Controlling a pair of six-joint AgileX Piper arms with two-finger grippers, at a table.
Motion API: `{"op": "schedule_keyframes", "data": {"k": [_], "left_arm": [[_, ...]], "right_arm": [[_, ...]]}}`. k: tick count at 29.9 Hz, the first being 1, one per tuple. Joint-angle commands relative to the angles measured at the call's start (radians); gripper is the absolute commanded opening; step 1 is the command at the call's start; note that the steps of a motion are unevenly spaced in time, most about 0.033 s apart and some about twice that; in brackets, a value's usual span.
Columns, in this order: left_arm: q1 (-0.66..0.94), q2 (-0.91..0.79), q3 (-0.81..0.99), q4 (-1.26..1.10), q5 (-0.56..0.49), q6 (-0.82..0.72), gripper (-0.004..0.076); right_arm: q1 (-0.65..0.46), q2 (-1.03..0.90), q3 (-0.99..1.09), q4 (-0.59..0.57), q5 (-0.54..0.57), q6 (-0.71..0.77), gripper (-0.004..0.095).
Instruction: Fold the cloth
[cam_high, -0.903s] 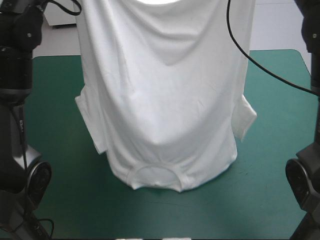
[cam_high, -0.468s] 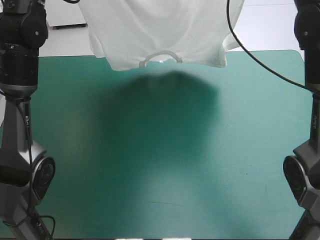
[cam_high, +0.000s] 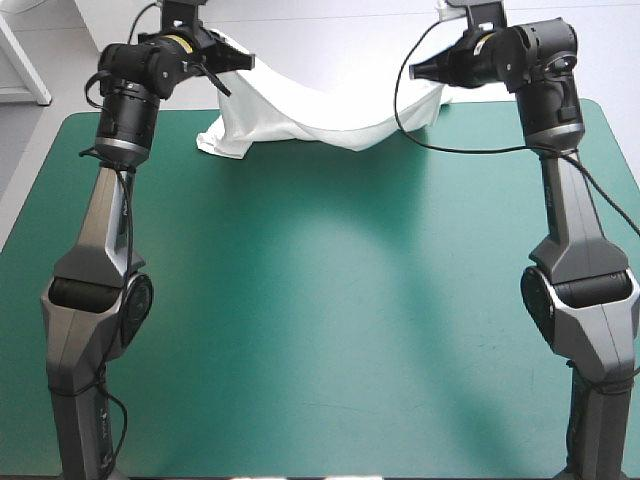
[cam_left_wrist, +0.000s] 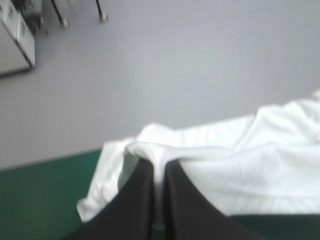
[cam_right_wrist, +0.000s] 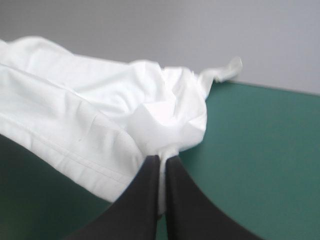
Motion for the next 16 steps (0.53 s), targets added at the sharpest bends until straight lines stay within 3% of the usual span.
{"op": "schedule_keyframes", "data": {"k": [1,4,10,12,16], "left_arm": [[0.001,-0.004,-0.025,0.031,0.116,-0.07,-0.0009],[0.001,0.033,0.009,0.028,0.229,-0.07,-0.0009],[0.001,0.017,0.224,0.0,0.265,-0.07,-0.0009],[0.001,-0.006,0.321,-0.029,0.246,-0.07,-0.0009],[-0.001,-0.136,0.613,-0.039,0.089,-0.089,-0.0009]], "right_arm": [[-0.015,-0.045,0.023,0.0,-0.021,0.015,-0.0015],[-0.02,-0.062,0.167,-0.003,-0.021,0.027,-0.0015],[-0.043,-0.137,0.564,0.056,-0.045,0.048,-0.0015],[-0.047,-0.169,0.686,0.055,-0.069,0.048,-0.0015],[-0.054,-0.267,0.925,0.042,-0.159,0.046,-0.0015]]}}
